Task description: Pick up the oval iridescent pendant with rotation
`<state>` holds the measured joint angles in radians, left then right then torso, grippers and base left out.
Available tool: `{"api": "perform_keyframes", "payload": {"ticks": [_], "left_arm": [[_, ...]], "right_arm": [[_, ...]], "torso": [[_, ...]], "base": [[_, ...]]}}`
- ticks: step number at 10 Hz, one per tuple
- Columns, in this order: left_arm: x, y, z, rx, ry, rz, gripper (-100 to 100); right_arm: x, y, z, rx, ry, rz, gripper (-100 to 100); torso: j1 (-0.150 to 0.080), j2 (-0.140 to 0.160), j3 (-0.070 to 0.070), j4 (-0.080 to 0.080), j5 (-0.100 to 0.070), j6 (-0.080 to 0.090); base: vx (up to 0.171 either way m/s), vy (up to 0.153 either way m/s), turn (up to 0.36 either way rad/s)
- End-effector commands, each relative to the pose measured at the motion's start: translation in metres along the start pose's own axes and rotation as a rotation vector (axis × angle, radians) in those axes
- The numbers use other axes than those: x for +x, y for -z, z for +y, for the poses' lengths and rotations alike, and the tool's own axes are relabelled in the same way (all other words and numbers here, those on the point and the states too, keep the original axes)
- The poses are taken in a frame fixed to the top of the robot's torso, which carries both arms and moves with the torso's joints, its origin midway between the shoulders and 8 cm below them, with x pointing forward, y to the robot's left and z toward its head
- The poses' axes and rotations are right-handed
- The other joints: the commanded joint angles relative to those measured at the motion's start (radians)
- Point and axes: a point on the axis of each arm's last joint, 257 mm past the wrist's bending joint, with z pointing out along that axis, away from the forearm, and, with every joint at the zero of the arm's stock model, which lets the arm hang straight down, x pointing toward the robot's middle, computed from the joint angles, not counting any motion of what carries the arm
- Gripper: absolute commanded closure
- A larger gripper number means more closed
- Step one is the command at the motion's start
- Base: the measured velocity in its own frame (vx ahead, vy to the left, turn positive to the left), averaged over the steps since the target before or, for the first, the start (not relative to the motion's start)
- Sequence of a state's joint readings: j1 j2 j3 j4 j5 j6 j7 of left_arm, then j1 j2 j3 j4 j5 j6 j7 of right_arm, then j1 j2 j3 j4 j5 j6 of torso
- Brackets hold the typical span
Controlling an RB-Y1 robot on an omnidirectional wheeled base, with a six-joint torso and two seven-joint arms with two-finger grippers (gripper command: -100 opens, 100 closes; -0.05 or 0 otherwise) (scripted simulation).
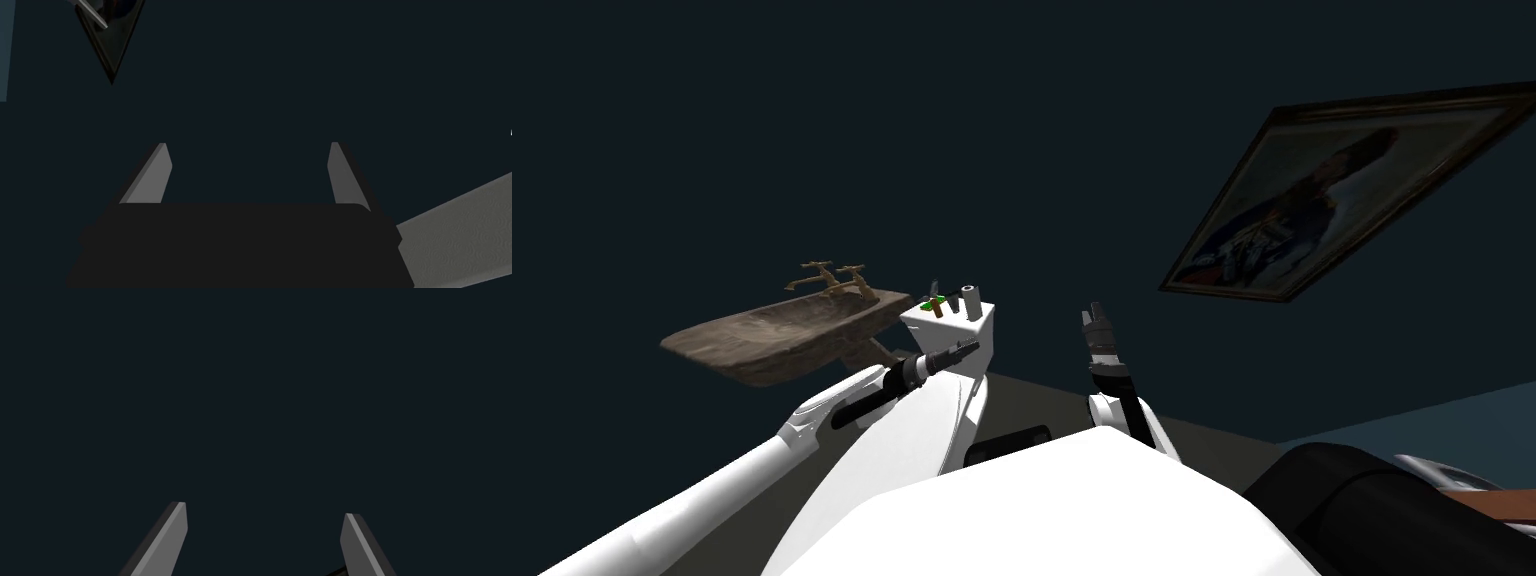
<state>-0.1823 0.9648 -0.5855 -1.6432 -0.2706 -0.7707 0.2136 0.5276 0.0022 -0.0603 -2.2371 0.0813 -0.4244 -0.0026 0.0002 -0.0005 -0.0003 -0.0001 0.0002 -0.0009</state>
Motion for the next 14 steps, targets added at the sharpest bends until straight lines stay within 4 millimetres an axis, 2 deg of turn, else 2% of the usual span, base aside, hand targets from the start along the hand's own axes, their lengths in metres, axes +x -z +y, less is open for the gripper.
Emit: {"api": "perform_keyframes", "payload": {"ticks": [1,2,3,4,6,7,8,9,10,11,14], "left_arm": [[0.008,0.006,0.014,-0.024,-0.007,0.065,-100],[0.003,0.005,0.015,-0.023,-0.018,0.064,-100],[0.010,0.013,0.029,-0.051,-0.020,0.118,-100],[0.006,0.011,0.030,-0.050,-0.031,0.119,-100],[0.009,0.029,0.056,-0.109,-0.051,0.209,-100],[0.009,0.028,0.061,-0.116,-0.055,0.222,-100],[0.010,0.039,0.072,-0.146,-0.064,0.262,-100],[0.005,0.037,0.075,-0.150,-0.076,0.269,-100],[0.006,0.050,0.088,-0.184,-0.084,0.310,-100],[0.003,0.049,0.090,-0.188,-0.092,0.315,-100],[-0.001,0.073,0.115,-0.260,-0.117,0.395,-100]], "right_arm": [[0.000,0.000,0.000,0.000,0.000,0.000,0],[0.000,0.000,0.000,0.000,0.000,0.000,0],[0.000,0.000,0.000,0.000,0.000,0.000,0],[0.000,0.000,0.000,0.000,0.000,0.000,0],[0.000,0.000,0.000,0.000,0.000,0.000,0],[0.000,0.000,0.000,0.000,0.000,0.000,0],[0.000,0.000,0.000,0.000,0.000,0.000,0],[0.000,0.000,0.000,0.000,0.000,0.000,0],[0.000,0.000,0.000,0.000,0.000,0.000,0],[0.000,0.000,0.000,0.000,0.000,0.000,0],[0.000,0.000,0.000,0.000,0.000,0.000,0]], "torso": [[0.000,0.000,0.000,0.000,0.000,0.000],[0.000,0.000,0.000,0.000,0.000,0.000],[0.000,0.000,0.000,0.000,0.000,0.000],[0.000,0.000,0.000,0.000,0.000,0.000],[0.000,0.000,0.000,0.000,0.000,0.000],[0.001,0.000,0.000,0.000,0.000,0.000],[0.001,0.000,0.000,0.000,0.000,0.000],[0.000,0.000,0.000,0.000,0.000,0.000],[0.000,0.000,0.000,0.000,0.000,0.000],[0.000,0.000,0.000,0.000,0.000,0.000],[0.000,0.000,0.000,0.000,0.000,0.000]], "base": [[-0.006,0.014,-0.084],[-0.006,0.014,-0.067],[-0.010,0.014,-0.130],[-0.009,0.014,-0.056],[-0.011,0.019,-0.150],[-0.011,0.021,-0.075],[-0.009,0.014,-0.130],[-0.006,0.013,-0.063],[-0.005,0.011,-0.137],[-0.006,0.013,-0.071],[-0.006,0.011,-0.113]]}}
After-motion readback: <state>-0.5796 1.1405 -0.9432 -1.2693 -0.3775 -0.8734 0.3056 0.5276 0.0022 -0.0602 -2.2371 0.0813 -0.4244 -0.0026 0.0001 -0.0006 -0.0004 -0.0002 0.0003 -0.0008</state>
